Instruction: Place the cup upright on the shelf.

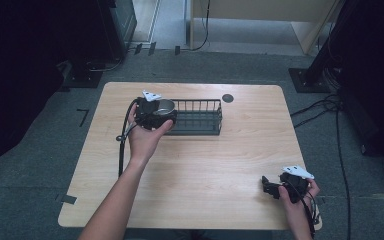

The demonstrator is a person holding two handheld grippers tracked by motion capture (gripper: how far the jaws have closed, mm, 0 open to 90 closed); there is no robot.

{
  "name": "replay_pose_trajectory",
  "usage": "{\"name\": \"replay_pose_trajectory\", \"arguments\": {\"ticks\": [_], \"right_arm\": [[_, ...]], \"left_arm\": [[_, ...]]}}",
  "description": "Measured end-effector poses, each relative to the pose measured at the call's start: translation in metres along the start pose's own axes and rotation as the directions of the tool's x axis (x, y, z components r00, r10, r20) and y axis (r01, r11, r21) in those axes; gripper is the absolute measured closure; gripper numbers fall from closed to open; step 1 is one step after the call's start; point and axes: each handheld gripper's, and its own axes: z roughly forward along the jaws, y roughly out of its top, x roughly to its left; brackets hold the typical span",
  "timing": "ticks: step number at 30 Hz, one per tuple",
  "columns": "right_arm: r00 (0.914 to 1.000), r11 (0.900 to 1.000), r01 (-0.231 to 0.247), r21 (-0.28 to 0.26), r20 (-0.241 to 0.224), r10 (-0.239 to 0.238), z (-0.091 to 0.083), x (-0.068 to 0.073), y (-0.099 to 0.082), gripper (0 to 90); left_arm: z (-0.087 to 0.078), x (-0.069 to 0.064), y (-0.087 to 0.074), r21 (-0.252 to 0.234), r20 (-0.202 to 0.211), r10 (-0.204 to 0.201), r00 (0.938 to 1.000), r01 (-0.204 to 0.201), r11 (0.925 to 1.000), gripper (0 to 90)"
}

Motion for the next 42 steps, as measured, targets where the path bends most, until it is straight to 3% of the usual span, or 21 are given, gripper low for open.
{"name": "replay_pose_trajectory", "arguments": {"ticks": [10, 19, 22, 27, 37, 42], "right_arm": [[1.0000, 1.0000, 0.000, 0.000, 0.000, 0.000, 0.000, 0.000, 0.000, 0.0], [1.0000, 1.0000, -0.001, 0.000, -0.001, 0.001, 0.000, 0.000, 0.000, 0.0], [1.0000, 1.0000, -0.001, 0.001, 0.000, 0.001, 0.000, 0.000, 0.000, 0.0], [1.0000, 1.0000, -0.001, 0.000, 0.000, 0.001, 0.000, 0.000, 0.000, 0.0], [1.0000, 1.0000, -0.002, 0.001, -0.001, 0.002, 0.000, 0.000, 0.000, 0.0], [1.0000, 1.0000, -0.002, 0.001, -0.001, 0.002, 0.000, 0.000, 0.000, 0.0]], "left_arm": [[0.008, 0.006, 0.019, -0.019, -0.018, -0.008, 0.9998, 0.008, 0.9998, 19.1], [0.030, 0.010, 0.030, -0.013, -0.014, -0.024, 0.9996, 0.024, 0.9996, 19.0], [0.040, 0.010, 0.032, -0.025, 0.007, -0.049, 0.9988, 0.049, 0.9985, 19.1], [0.052, 0.009, 0.033, -0.039, -0.001, -0.054, 0.9986, 0.054, 0.9978, 19.1], [0.070, -0.002, 0.023, 0.002, -0.033, 0.016, 0.9993, -0.016, 0.9999, 19.0], [0.072, -0.002, 0.022, -0.005, -0.037, 0.005, 0.9993, -0.005, 1.0000, 19.0]]}}
